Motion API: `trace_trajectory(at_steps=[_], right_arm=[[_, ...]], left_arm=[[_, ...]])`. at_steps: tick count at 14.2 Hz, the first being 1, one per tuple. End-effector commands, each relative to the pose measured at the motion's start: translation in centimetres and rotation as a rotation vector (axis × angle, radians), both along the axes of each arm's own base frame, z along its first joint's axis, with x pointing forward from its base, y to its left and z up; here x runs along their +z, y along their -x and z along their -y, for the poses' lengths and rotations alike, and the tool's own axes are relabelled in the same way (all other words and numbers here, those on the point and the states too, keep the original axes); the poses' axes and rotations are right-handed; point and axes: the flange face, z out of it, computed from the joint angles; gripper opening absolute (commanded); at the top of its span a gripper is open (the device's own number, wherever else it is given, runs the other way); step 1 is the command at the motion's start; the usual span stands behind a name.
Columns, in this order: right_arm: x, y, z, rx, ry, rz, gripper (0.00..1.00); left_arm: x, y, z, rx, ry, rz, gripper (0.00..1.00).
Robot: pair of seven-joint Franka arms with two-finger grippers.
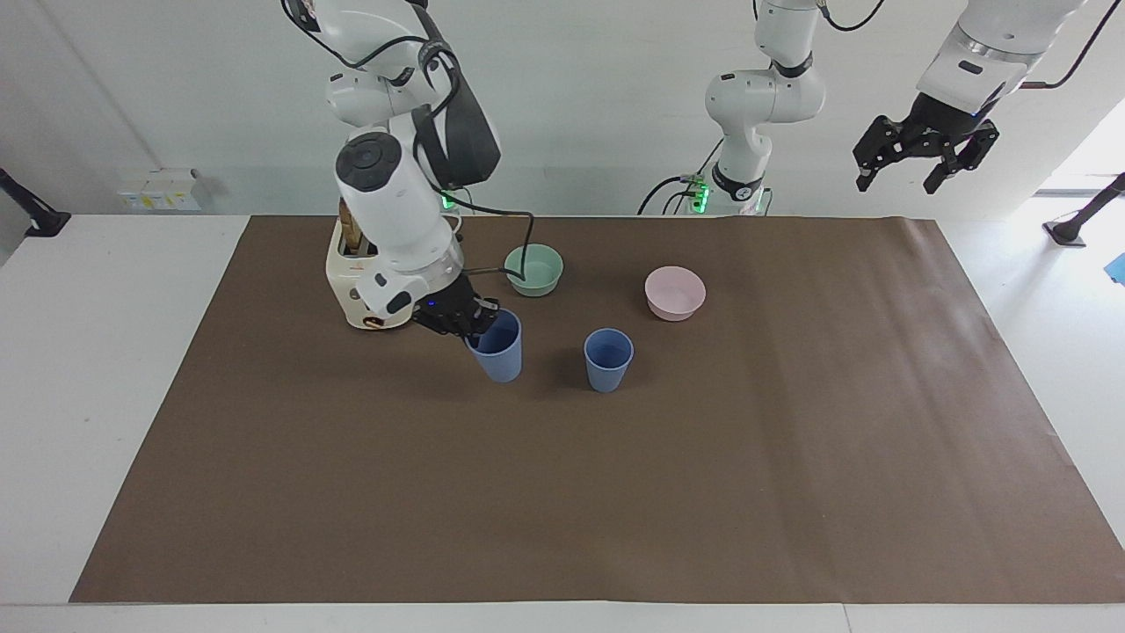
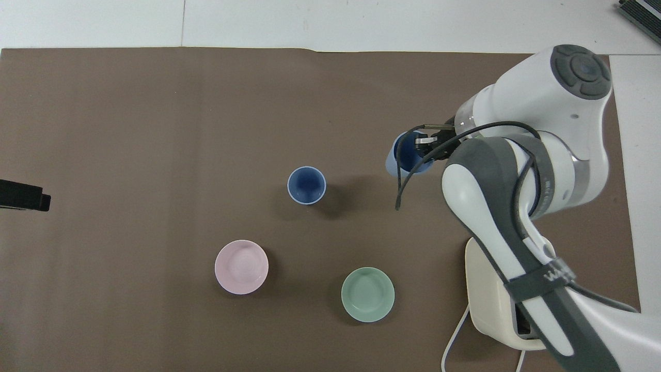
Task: Stack blue cups with both arms
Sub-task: 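Carry the blue cup with the right gripper over the centered cup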
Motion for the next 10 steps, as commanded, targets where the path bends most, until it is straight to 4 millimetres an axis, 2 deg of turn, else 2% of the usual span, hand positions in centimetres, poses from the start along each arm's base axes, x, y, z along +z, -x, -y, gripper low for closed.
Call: trace_trajectory(at_steps=[1, 3, 4, 5, 8, 10], right_arm=[[0.7, -1.4, -2.2, -0.031, -0.017, 0.003, 0.0], [0.9, -1.3, -2.8, -0.053, -0.016, 0.003, 0.0], [1.4, -1.0, -4.7, -0.055, -0.018, 0.004, 0.0], [1.9, -1.0, -5.8, -0.064, -0.016, -0.003, 0.0], [2.4, -0.8, -7.1, -0.056, -0.019, -0.001, 0.0], [2.7, 0.0, -8.7, -0.034, -0.016, 0.004, 0.0]], left_arm=[[0.5, 0.5, -0.2, -0.002, 0.003, -0.002, 1.0], [0.5, 0.5, -0.2, -0.001, 0.003, -0.002, 1.0], [0.5, 0.5, -0.2, -0.001, 0.003, -0.002, 1.0], [0.5, 0.5, -0.2, -0.002, 0.003, -0.002, 1.0], [0.5, 0.5, -0.2, -0.001, 0.003, -0.002, 1.0], [0.5, 0.5, -0.2, -0.001, 0.003, -0.002, 1.0]])
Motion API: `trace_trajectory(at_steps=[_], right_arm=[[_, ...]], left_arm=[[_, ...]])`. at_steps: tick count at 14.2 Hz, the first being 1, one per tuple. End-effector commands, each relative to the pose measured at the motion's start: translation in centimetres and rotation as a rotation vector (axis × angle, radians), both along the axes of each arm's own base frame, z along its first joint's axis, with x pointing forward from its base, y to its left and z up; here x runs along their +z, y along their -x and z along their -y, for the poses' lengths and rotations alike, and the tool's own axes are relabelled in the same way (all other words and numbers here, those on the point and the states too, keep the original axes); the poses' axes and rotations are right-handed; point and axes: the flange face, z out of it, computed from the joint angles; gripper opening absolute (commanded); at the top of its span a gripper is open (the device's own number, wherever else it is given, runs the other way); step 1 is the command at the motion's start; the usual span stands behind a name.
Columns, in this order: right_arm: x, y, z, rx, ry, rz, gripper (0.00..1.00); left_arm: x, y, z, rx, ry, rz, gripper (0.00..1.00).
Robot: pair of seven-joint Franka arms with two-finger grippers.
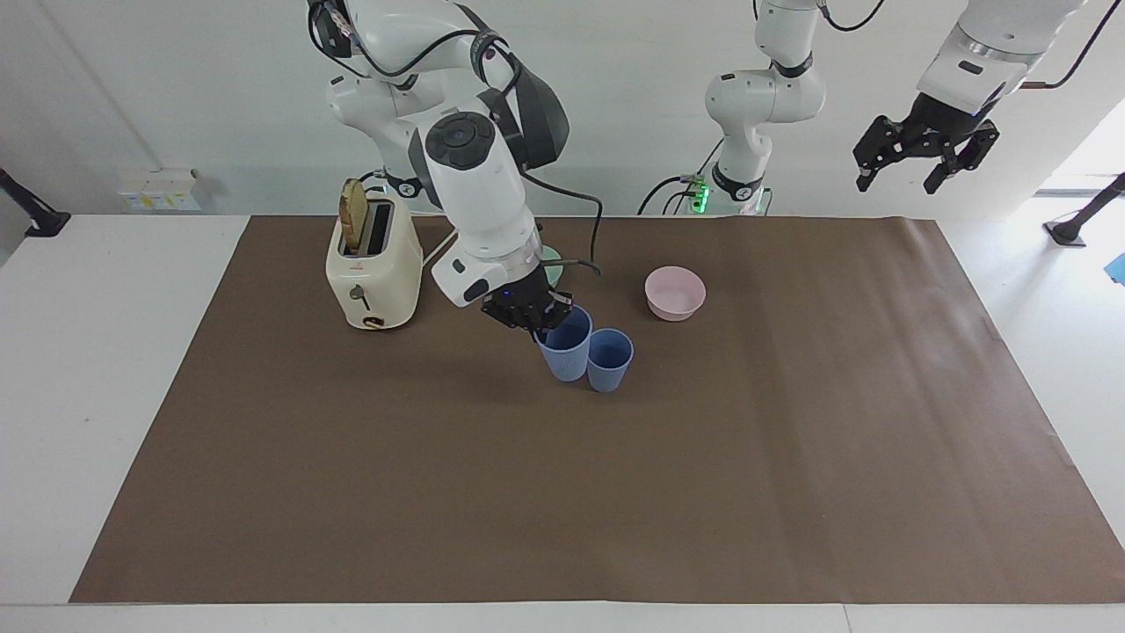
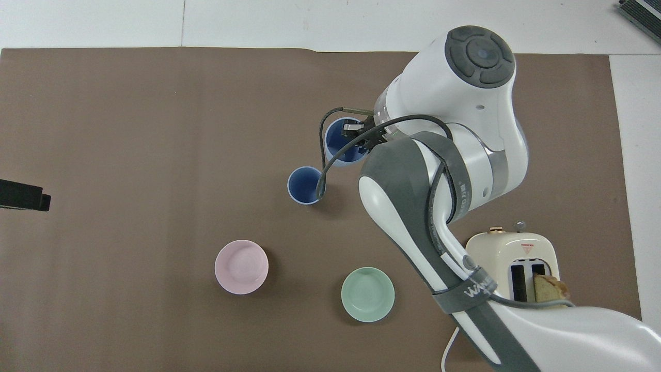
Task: Stack blue cups with both arms
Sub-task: 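Carry the blue cup with the right gripper over the centered cup, then lower the held cup into the centered blue cup with the right gripper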
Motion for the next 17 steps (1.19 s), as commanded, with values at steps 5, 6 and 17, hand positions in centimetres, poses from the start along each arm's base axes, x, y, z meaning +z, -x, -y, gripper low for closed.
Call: trace_trajectory(at_steps=[5, 6, 17], right_arm=[[0.8, 1.6, -3.8, 0.01, 0.0, -0.007, 0.0], [0.7, 1.7, -3.8, 0.004, 0.0, -0.014, 0.0], [-1.4, 5.1, -5.8, 0.048, 0.026, -0.058, 0.0]], left_arm=[[0.5, 0.5, -0.2, -0.001, 0.003, -0.002, 1.0], [0.5, 0.5, -0.2, -0.002, 0.003, -0.002, 1.0], [0.5, 0.5, -0.2, -0.002, 0.003, -0.002, 1.0]])
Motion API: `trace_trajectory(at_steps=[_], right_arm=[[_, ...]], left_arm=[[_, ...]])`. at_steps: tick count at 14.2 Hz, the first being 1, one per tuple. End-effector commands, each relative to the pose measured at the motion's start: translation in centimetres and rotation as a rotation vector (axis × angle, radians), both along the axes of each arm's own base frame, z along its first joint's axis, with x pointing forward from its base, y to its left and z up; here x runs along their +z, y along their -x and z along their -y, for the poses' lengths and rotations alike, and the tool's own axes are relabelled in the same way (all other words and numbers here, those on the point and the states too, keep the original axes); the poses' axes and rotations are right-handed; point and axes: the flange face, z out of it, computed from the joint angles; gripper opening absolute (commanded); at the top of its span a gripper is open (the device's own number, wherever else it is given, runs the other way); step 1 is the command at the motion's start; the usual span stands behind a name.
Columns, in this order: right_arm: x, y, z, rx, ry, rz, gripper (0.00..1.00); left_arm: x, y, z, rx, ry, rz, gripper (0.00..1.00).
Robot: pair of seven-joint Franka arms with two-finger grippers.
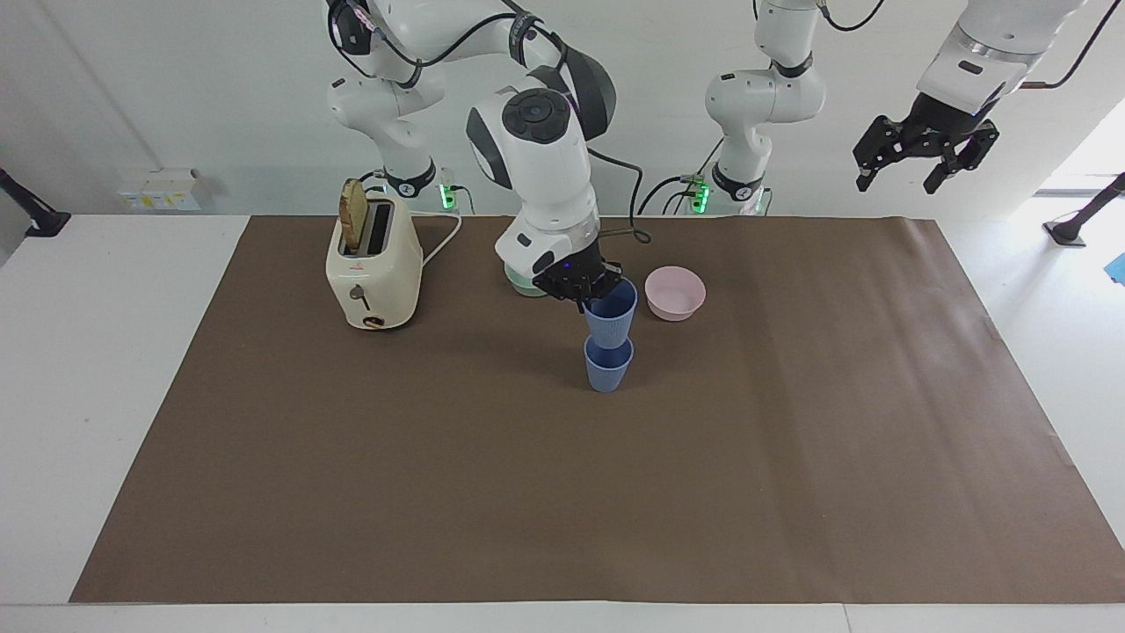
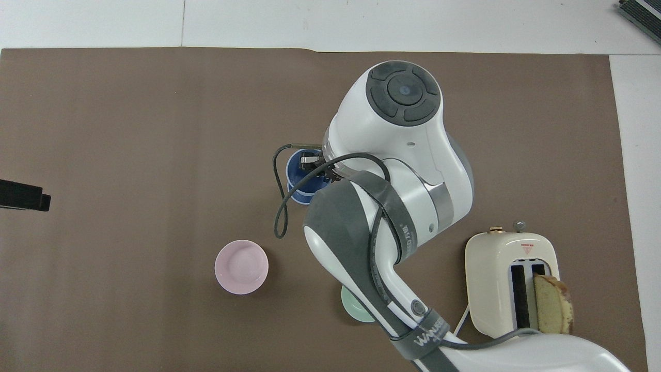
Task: Stack blue cups with both arms
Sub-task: 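Lower the held cup into the centered blue cup with the right gripper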
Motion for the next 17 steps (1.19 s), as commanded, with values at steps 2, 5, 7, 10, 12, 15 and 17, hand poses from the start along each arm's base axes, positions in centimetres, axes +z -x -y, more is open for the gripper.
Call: trace_trajectory(at_steps=[2, 5, 7, 10, 12, 15, 17], right_arm=[[-0.9, 0.7, 0.0, -0.022, -0.001, 0.002, 0.0], [-2.3, 0.4, -0.5, -0.03, -0.019, 0.029, 0.0], [-3.2, 0.2, -1.0, -0.029, -0.022, 0.036, 0.0], [-4.6, 0.6, -1.9, -0.014, -0.007, 0.02, 0.0], [-5.0, 0.7, -1.9, -0.013, 0.0, 0.008, 0.0], [-5.5, 0.8, -1.6, -0.016, 0.007, -0.001, 0.0], [-5.7, 0.7, -1.2, -0.019, 0.01, -0.006, 0.0]], left_arm=[[0.5, 0.5, -0.2, -0.002, 0.003, -0.002, 1.0], [0.5, 0.5, -0.2, -0.001, 0.003, -0.002, 1.0], [0.5, 0.5, -0.2, -0.002, 0.003, -0.002, 1.0], [0.5, 0.5, -0.2, -0.001, 0.003, -0.002, 1.0], [0.5, 0.5, -0.2, -0.002, 0.003, -0.002, 1.0], [0.5, 0.5, -0.2, -0.002, 0.003, -0.002, 1.0], [0.5, 0.5, -0.2, -0.001, 0.003, -0.002, 1.0]])
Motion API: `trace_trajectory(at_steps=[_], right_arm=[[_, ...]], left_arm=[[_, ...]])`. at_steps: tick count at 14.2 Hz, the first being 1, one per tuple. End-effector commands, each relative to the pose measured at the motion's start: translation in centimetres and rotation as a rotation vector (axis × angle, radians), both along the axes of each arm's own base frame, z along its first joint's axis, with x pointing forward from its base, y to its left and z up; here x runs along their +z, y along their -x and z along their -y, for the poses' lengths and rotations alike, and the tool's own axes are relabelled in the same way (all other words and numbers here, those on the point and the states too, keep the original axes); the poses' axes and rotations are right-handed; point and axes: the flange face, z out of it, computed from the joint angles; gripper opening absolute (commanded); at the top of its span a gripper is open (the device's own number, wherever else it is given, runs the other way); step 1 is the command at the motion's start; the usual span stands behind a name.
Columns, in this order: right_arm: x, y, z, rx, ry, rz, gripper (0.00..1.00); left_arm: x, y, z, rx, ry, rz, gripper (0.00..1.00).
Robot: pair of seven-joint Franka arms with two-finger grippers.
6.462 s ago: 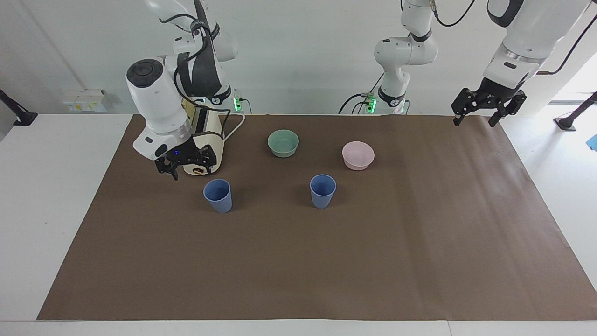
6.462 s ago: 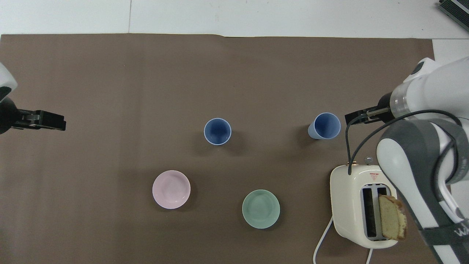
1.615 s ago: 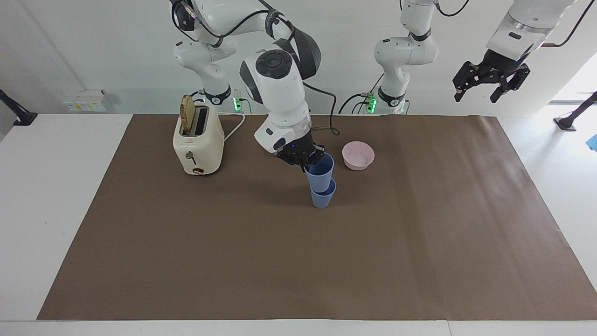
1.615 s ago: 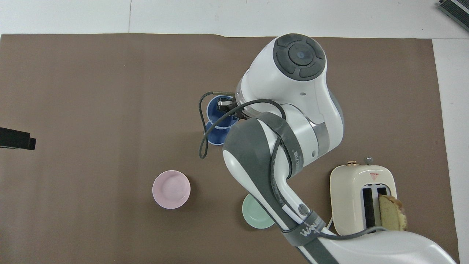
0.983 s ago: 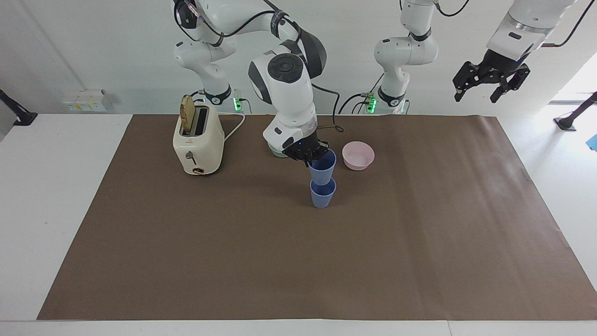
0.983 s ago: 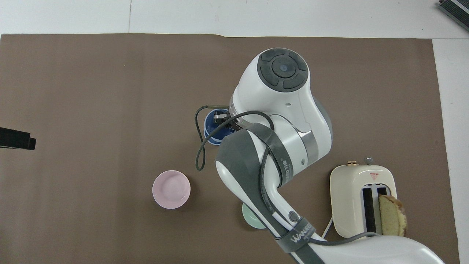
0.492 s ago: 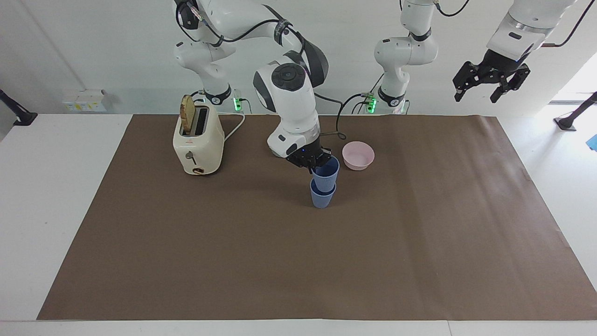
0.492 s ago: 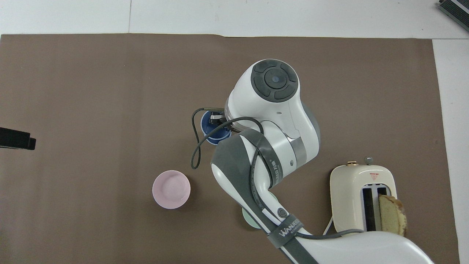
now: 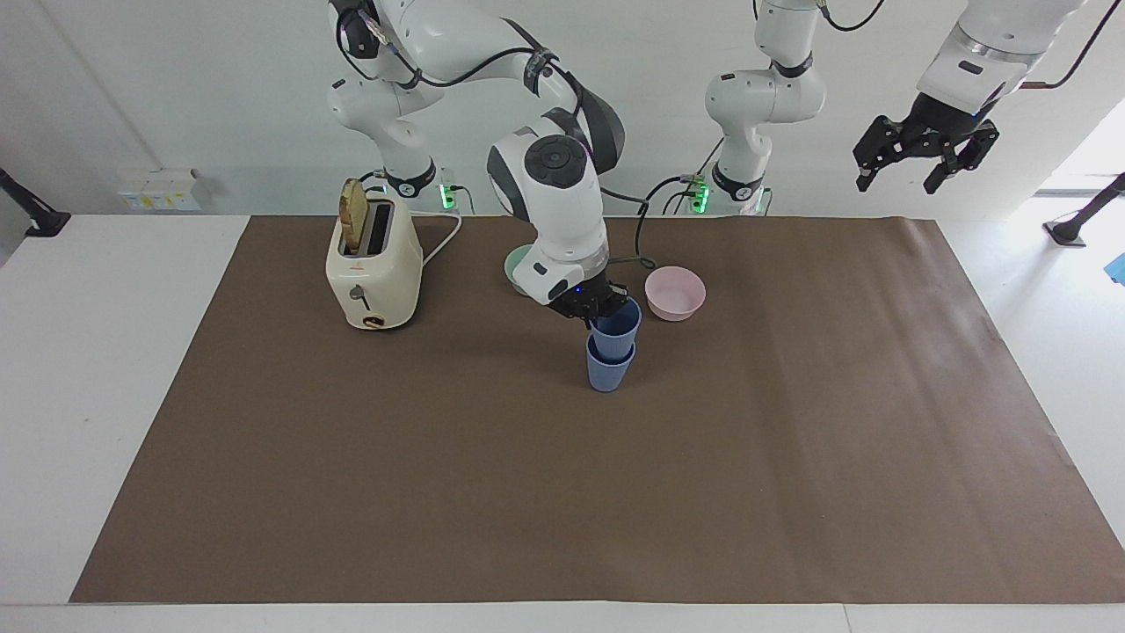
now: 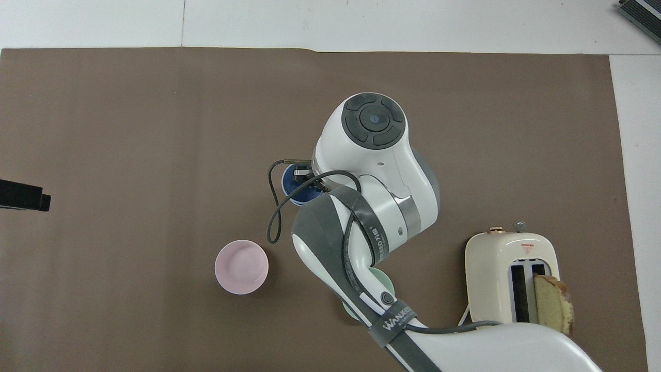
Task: Stack blue cups with both arms
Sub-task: 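Lower the held cup into the centered blue cup with the right gripper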
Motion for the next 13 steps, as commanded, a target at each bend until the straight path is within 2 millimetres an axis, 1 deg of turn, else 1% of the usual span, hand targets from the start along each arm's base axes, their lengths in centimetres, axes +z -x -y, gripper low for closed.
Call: trace_trajectory(at_steps=[1, 2, 5, 8, 13], right_arm=[[-0.5, 0.3, 0.5, -0.02, 0.002, -0.005, 0.0], [-0.8, 0.3, 0.8, -0.02, 0.006, -0.009, 0.0], [-1.1, 0.1, 1.0, -0.021, 0.006, -0.005, 0.0], [-2.2, 0.0, 1.2, -0.027, -0.003, 0.016, 0.0], [-3.1, 0.0, 1.4, -0.026, 0.002, 0.009, 0.0]], left_arm=[[0.5, 0.5, -0.2, -0.001, 0.003, -0.002, 1.0], [0.5, 0.5, -0.2, -0.001, 0.003, -0.002, 1.0], [0.5, 0.5, -0.2, -0.001, 0.003, -0.002, 1.0], [0.5, 0.5, -0.2, -0.001, 0.003, -0.002, 1.0], [0.5, 0.5, -0.2, -0.001, 0.003, -0.002, 1.0]])
